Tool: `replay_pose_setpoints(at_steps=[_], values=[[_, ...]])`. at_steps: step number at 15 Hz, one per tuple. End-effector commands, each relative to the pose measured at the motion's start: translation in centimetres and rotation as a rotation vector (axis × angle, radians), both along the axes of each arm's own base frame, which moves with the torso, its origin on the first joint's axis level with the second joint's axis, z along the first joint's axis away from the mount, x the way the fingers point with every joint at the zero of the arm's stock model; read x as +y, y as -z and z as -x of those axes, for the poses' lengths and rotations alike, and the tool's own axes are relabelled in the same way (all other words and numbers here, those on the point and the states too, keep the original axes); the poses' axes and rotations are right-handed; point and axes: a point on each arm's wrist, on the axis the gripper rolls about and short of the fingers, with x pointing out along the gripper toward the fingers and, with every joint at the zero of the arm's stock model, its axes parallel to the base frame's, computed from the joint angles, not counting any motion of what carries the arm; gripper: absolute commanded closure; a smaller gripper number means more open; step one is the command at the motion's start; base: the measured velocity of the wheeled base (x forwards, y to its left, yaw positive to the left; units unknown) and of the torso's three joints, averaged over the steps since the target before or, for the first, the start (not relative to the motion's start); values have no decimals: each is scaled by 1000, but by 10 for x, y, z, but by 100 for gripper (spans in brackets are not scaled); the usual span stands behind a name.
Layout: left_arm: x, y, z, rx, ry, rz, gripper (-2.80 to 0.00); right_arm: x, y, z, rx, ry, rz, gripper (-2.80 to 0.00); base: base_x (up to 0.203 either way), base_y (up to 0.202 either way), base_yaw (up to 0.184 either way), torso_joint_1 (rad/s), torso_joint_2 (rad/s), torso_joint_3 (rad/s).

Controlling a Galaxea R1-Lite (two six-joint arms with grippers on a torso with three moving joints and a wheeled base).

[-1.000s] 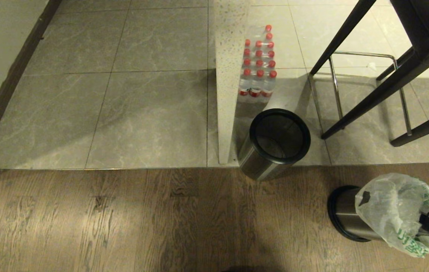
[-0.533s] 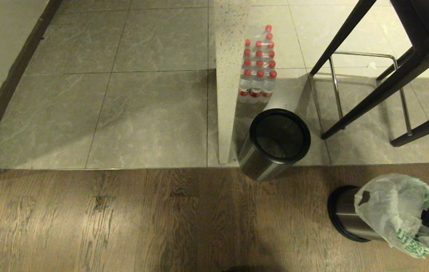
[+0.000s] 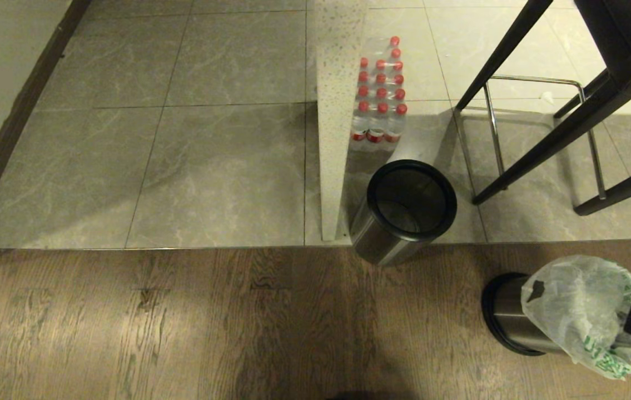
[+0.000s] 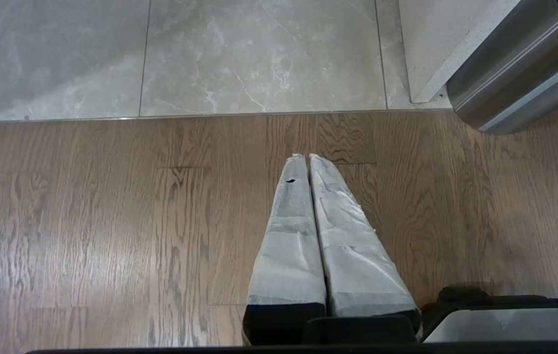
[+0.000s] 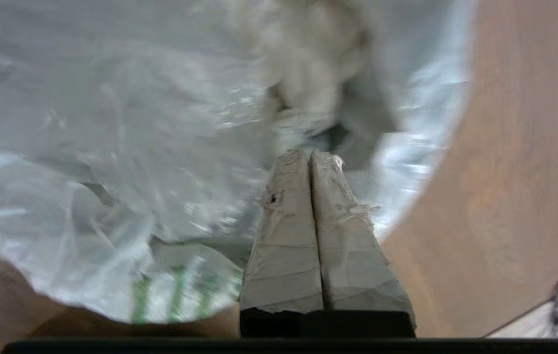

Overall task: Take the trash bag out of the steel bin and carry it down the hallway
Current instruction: Pick up the trash bag

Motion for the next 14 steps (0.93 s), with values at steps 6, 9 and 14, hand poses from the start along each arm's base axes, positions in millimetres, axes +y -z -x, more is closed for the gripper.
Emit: replay_pose_setpoints(at_steps=[6,9,14], values=[[0,0,0,0,0,1,0,-8,10,16,75,22,-8,0,0,0,0,0,0,0],[0,0,0,0,0,1,0,-19,18,7,99,68,35,0,0,0,0,0,0,0],[0,0,0,0,0,1,0,-21,22,11,132,70,26,0,0,0,0,0,0,0]])
